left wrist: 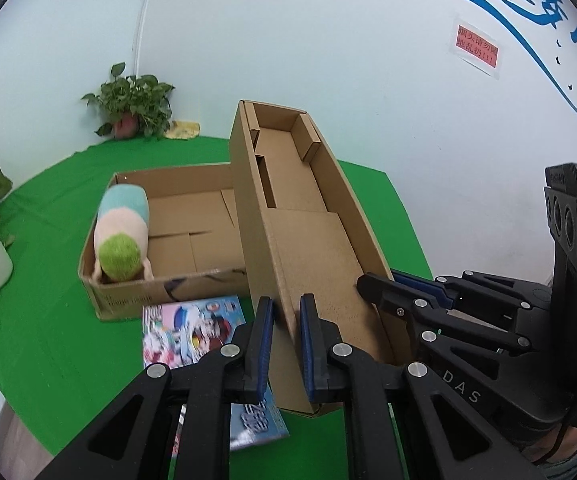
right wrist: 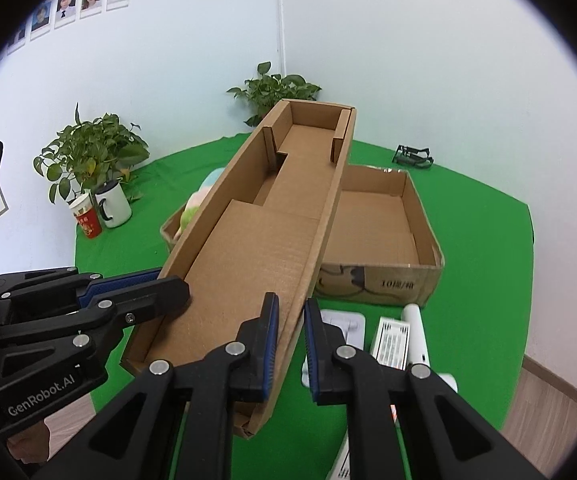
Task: Organize objects
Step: 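Lift the cardboard insert tray with the left tool and carry it over the box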
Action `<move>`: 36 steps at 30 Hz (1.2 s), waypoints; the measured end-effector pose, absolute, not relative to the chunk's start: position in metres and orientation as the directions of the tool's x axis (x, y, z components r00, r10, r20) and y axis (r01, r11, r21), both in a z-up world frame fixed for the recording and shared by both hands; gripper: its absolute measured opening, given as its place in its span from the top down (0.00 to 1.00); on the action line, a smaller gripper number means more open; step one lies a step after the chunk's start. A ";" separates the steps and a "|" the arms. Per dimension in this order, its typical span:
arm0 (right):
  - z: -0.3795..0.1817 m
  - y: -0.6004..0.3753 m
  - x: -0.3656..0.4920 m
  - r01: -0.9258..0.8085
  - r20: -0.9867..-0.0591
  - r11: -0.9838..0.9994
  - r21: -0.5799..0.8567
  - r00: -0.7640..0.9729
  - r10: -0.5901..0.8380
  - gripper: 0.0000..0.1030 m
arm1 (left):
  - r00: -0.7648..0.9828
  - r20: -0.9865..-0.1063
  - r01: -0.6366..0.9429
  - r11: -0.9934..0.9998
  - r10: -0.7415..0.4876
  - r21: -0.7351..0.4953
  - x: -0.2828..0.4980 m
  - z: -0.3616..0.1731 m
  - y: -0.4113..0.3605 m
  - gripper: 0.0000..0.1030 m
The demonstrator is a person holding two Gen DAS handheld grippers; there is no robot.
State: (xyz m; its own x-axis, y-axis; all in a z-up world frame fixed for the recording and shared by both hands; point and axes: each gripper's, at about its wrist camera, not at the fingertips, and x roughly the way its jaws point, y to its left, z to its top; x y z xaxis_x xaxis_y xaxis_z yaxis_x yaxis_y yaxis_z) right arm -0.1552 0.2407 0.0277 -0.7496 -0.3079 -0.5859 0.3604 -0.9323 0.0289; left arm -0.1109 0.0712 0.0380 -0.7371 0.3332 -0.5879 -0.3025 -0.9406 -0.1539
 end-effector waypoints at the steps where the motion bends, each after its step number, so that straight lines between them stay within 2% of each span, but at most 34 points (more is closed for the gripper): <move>1: 0.030 0.240 -0.158 0.362 -0.581 -0.932 0.027 -0.753 -0.309 0.89 | -0.743 -0.583 -0.302 -0.942 0.330 -0.149 -0.115 0.042 0.071 0.90; 18: 0.079 0.214 -0.239 0.431 -0.493 -0.902 -0.014 -0.788 -0.369 0.89 | -0.832 -0.499 -0.237 -0.969 0.243 -0.076 -0.185 0.111 0.057 0.90; 24: 0.087 0.210 -0.270 0.442 -0.486 -0.897 0.003 -0.783 -0.388 0.89 | -0.838 -0.494 -0.218 -0.972 0.232 -0.085 -0.211 0.128 0.052 0.90; 30: 0.082 0.203 -0.308 0.465 -0.525 -0.884 0.044 -0.742 -0.417 0.89 | -0.835 -0.517 -0.184 -0.981 0.190 -0.064 -0.242 0.125 0.050 0.90; 36: 0.058 0.189 -0.346 0.477 -0.595 -0.875 0.088 -0.679 -0.430 0.90 | -0.794 -0.588 -0.135 -0.988 0.154 -0.077 -0.280 0.095 0.041 0.90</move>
State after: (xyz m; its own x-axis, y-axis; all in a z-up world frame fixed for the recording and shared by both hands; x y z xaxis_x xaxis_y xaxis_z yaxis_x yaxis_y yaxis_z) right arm -0.3459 0.1892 0.0579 -0.6790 -0.4300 -0.5950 0.4766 -0.8747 0.0882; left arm -0.2804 0.0406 0.0955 -0.7937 0.1541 -0.5885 -0.1349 -0.9879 -0.0768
